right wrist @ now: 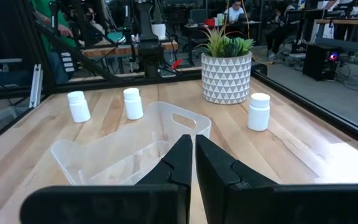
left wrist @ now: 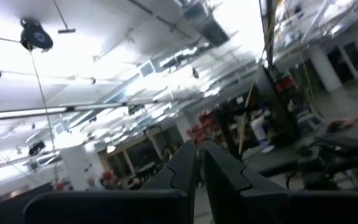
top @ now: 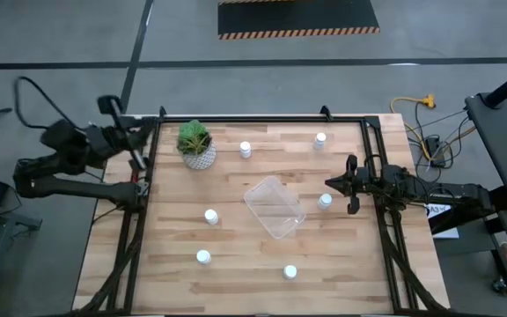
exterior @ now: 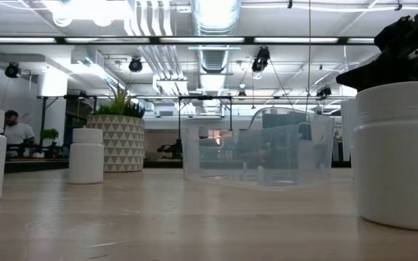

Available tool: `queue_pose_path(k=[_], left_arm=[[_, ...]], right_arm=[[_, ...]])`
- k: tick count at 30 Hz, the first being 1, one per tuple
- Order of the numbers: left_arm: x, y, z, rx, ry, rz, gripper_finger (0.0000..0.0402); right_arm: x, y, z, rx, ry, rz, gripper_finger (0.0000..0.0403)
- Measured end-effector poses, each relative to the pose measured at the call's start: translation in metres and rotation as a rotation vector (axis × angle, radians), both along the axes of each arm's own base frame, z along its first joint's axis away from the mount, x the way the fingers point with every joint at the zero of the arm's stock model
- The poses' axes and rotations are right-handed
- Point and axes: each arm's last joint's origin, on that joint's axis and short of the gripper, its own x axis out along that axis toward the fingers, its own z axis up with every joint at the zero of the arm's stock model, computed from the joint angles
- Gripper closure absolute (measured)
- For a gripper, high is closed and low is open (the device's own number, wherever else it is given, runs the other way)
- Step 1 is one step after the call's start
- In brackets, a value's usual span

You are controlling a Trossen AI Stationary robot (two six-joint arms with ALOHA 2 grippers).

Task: Pick and place pill bottles into a basket
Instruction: Put the white medicine bottle in the transparent bin

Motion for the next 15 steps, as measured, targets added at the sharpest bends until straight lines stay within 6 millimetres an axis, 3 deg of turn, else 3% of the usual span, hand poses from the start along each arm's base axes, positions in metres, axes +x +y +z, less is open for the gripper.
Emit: queue_pose_path(k=[12,15], left_arm=[[0.006,0.004,0.094,-0.056,0.197,0.138,0.0388],[0.022,0.005,0.109,-0.055,0.255,0.139,0.0388]], right_arm=[[0.0,0.0,0.0,-0.005,0.0,0.0,0.039],[0.0,0.0,0.0,-0.005,0.0,0.0,0.039]])
